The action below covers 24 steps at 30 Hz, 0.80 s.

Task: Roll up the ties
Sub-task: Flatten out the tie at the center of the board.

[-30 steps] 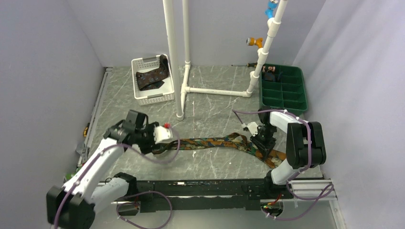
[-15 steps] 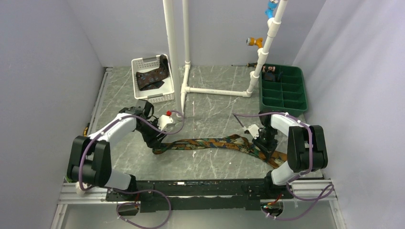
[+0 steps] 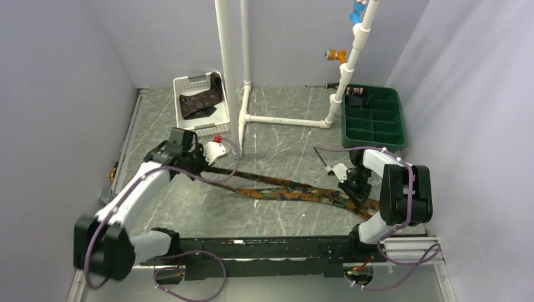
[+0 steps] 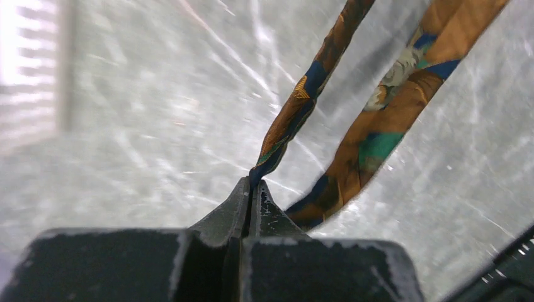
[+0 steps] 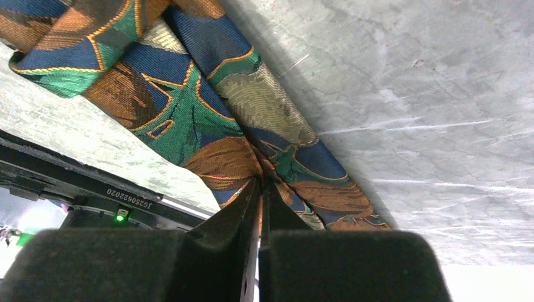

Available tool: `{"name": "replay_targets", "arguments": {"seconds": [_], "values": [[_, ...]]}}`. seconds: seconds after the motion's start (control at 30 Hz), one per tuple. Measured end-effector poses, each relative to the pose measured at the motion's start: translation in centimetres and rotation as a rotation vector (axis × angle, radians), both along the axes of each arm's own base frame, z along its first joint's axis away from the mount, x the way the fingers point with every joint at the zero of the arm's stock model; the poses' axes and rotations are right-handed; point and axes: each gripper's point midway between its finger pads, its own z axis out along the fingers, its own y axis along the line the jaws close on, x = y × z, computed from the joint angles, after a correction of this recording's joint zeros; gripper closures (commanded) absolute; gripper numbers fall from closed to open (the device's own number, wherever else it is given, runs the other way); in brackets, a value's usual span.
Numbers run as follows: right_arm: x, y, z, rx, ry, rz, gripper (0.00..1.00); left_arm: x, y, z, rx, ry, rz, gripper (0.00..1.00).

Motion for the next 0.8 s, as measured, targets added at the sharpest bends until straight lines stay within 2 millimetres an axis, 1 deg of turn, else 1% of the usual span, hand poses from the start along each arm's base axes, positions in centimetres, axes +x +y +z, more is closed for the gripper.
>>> {"name": "replay_targets", "arguments": {"seconds": [0.07,0.13,0.17,0.2,0.23,0.27,0.33,0.37,0.4,0.43,0.47,0.5,0.53,0.6,0.63,0.67,0.7,0.73,0.8], "values": [[0.1,-0.1,0.1,0.000,0.004,0.006,1.00,0.9,0.0,3.1,-0.029,-0.148,-0.015,1.00],[0.4,-0.1,0.1,-0.003,0.002,0.011,1.00,1.0,0.0,5.5,-0.045,-0.290,-0.052,1.00],[0.5,-0.2,0.1,-0.003,0.001,0.013,1.00,0.7,0.2,5.9,-0.042,-0.346,-0.076,1.00],[0.5,-0.2,0.1,-0.004,0.000,0.014,1.00,0.2,0.4,5.7,-0.029,-0.386,-0.106,0.99],[0.6,-0.3,0.2,-0.006,-0.002,0.015,1.00,-0.5,0.7,5.0,-0.013,-0.405,-0.135,0.93],[0.7,-0.3,0.2,-0.007,-0.005,0.015,1.00,-1.3,1.0,3.6,0.011,-0.411,-0.171,0.80],[0.8,-0.3,0.3,-0.009,-0.008,0.014,1.00,-3.0,1.8,0.3,0.068,-0.396,-0.240,0.51],[0.9,-0.3,0.3,-0.009,-0.010,0.014,1.00,-3.9,2.2,-1.4,0.095,-0.377,-0.273,0.41],[0.9,-0.4,0.3,-0.010,-0.012,0.015,1.00,-4.9,2.6,-3.0,0.117,-0.359,-0.303,0.34],[0.9,-0.4,0.4,-0.009,-0.011,0.017,1.00,-5.8,3.0,-4.2,0.137,-0.341,-0.327,0.31],[0.9,-0.4,0.4,-0.008,-0.011,0.019,1.00,-6.4,3.2,-4.7,0.147,-0.334,-0.344,0.29],[0.9,-0.4,0.4,-0.008,-0.010,0.021,0.97,-6.8,3.2,-4.8,0.151,-0.327,-0.356,0.27],[0.9,-0.4,0.5,-0.007,-0.012,0.022,0.91,-7.0,3.2,-4.3,0.147,-0.322,-0.364,0.25],[0.9,-0.2,0.9,0.001,-0.017,0.024,0.71,-7.1,2.7,-3.0,0.125,-0.304,-0.374,0.24],[1.0,-0.1,1.3,0.011,-0.021,0.025,0.60,-7.0,2.3,-2.1,0.105,-0.289,-0.380,0.18],[1.2,0.0,1.8,0.020,-0.025,0.025,0.53,-6.9,1.8,-1.1,0.079,-0.268,-0.389,0.14],[1.6,0.1,2.4,0.030,-0.035,0.028,0.47,-6.7,1.3,-0.4,0.059,-0.253,-0.394,0.13],[2.0,0.2,3.0,0.040,-0.048,0.025,0.44,-6.7,0.8,0.2,0.030,-0.219,-0.397,0.08],[3.4,0.1,4.5,0.054,-0.096,0.019,0.42,-6.4,-0.2,0.7,-0.022,-0.148,-0.390,0.01]]}}
